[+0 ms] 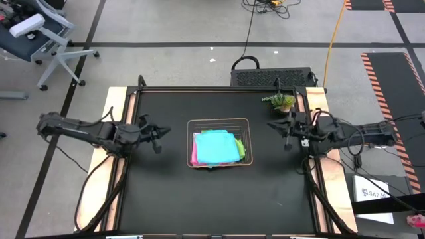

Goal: Fold microfiber towels
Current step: Return to Home Position

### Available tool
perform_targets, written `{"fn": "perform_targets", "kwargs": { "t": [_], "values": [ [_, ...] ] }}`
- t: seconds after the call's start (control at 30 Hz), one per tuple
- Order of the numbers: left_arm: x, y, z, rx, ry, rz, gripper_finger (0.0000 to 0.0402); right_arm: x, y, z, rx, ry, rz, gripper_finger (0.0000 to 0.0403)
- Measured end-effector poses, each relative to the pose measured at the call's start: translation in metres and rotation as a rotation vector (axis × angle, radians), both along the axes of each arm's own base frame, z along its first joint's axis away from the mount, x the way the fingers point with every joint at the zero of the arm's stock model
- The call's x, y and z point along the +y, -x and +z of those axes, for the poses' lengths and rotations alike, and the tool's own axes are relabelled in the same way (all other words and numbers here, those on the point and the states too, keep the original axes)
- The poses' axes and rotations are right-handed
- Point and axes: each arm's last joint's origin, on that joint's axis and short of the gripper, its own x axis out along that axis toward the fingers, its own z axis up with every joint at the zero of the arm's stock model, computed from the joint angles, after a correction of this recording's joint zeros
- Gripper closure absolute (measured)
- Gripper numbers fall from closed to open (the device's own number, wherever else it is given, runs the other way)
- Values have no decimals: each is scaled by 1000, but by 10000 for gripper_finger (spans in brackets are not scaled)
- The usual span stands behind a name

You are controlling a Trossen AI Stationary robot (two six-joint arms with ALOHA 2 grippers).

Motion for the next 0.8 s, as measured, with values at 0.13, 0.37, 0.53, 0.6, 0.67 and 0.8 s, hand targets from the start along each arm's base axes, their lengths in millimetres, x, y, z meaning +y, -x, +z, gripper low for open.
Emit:
{"fn": "perform_targets", "kwargs": {
  "t": [0.13,0.37,0.53,0.6,0.67,0.8],
  "values": [
    [6,-1,-3,23,1,-14,401,-9,3,2,-23,9,-12,403],
    [21,7,2,6,-6,-14,401,-24,17,6,-64,10,-50,403],
    [20,24,4,6,-14,-64,400,-27,22,1,-29,-13,-30,403],
    [19,31,5,-2,-25,-73,401,-27,23,-3,14,-14,-34,403],
    [18,37,8,-18,-52,-94,400,-27,23,-7,64,-3,-33,403],
    [16,44,1,-55,-96,-148,400,-28,21,-16,98,23,-32,403]
  ]
}}
